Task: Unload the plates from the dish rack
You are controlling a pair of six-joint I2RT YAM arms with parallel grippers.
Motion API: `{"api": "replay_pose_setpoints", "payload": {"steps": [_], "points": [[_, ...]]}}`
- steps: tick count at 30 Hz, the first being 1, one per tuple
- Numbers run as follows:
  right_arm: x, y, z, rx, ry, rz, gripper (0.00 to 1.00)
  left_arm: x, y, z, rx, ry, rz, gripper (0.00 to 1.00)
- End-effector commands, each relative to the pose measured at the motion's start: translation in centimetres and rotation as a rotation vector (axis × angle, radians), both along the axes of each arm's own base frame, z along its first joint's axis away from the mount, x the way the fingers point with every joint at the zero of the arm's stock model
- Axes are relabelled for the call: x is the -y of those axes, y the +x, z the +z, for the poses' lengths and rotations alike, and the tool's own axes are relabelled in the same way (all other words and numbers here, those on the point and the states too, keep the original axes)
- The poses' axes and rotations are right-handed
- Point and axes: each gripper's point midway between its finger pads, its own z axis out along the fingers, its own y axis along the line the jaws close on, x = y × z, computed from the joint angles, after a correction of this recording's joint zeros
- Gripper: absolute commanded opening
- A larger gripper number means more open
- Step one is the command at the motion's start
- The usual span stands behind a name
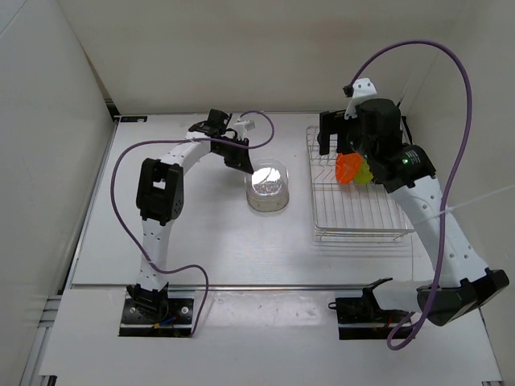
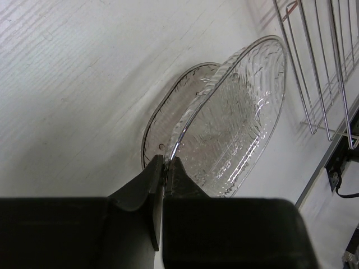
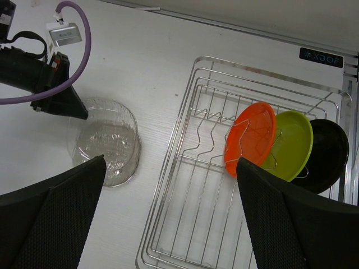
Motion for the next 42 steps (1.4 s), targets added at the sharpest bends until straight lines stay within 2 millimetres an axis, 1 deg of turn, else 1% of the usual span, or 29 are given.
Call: {"api": "replay_pose_setpoints", "payload": {"steps": [1,3,4,5,6,7,8,9,10,12,13,14,16,17,21,22,23,25,26,30,32,33,36,42], "points": [[0.4,-0.8,1.9,0.063,0.023,0.005,1.00,1.8,-0.8,1.5,0.013,-0.046,-0.029,0.11],[0.4,-0.8,1.9,0.063,0.023,0.005,1.00,1.6,-0.9,1.1,0.007,-0.036,-0.024,0.11],[0.4,-0.8,1.9,0.063,0.023,0.005,1.00,2.0,-1.2,1.6,0.015,-0.039,-0.033,0.11],[0.4,-0.8,1.9,0.063,0.023,0.005,1.00,1.8,-1.3,1.2,0.010,-0.028,-0.029,0.11],[0.5,-0.9,2.4,0.079,0.031,0.005,1.00,2.1,-1.5,0.8,0.013,-0.016,-0.031,0.11],[0.6,-0.8,2.4,0.078,0.034,0.004,1.00,2.0,-1.4,1.1,0.024,-0.012,-0.027,0.11],[0.6,-0.8,2.4,0.078,0.034,0.004,1.00,2.2,-1.7,0.7,0.026,0.001,-0.036,0.11],[0.6,-0.8,2.0,0.070,0.030,0.004,1.00,2.2,-1.7,0.7,0.026,0.001,-0.036,0.11],[0.7,-1.0,2.3,0.078,0.034,0.004,1.00,2.1,-1.9,0.4,0.017,0.005,-0.036,0.11],[0.6,-1.1,2.3,0.077,0.037,0.013,1.00,2.0,-1.8,0.3,0.029,0.015,-0.039,0.11],[0.7,-1.3,2.6,0.085,0.040,0.013,1.00,1.9,-1.7,0.2,0.033,0.024,-0.033,0.11],[1.0,-1.2,2.2,0.077,0.036,0.004,1.00,1.9,-1.6,0.2,0.042,0.025,-0.041,0.11],[0.8,-1.2,2.2,0.075,0.040,0.014,1.00,1.7,-1.7,0.0,0.034,0.037,-0.037,0.11],[0.8,-1.2,2.2,0.075,0.040,0.014,1.00,1.7,-1.7,0.4,0.051,0.035,-0.044,0.11],[0.6,-1.3,2.2,0.071,0.051,0.019,1.00,1.3,-1.4,0.4,0.051,0.035,-0.035,0.11],[0.6,-1.3,2.2,0.071,0.051,0.019,1.00,1.3,-1.2,0.7,0.059,0.032,-0.034,0.11],[0.6,-1.3,2.2,0.071,0.051,0.019,1.00,0.9,-0.9,0.7,0.059,0.032,-0.024,0.11],[0.6,-1.3,2.2,0.071,0.051,0.019,1.00,1.0,-0.7,1.1,0.069,0.029,-0.023,0.11],[0.6,-1.3,2.2,0.071,0.051,0.019,1.00,0.6,-0.4,1.1,0.069,0.029,-0.014,0.11],[0.6,-1.3,2.2,0.071,0.051,0.019,1.00,0.6,-0.2,0.4,0.060,0.032,-0.014,0.11],[0.6,-1.3,2.2,0.071,0.051,0.019,1.00,0.5,-0.1,0.3,0.063,0.041,-0.009,0.14],[0.6,-1.3,2.2,0.071,0.051,0.019,1.00,0.5,-0.1,0.3,0.064,0.041,-0.009,0.20],[0.4,-1.3,2.2,0.070,0.054,0.027,1.00,0.4,-0.3,0.0,0.055,0.044,-0.009,0.28],[0.4,-1.3,2.2,0.070,0.054,0.027,1.00,0.6,-0.4,0.2,0.045,0.034,-0.009,0.28]]}}
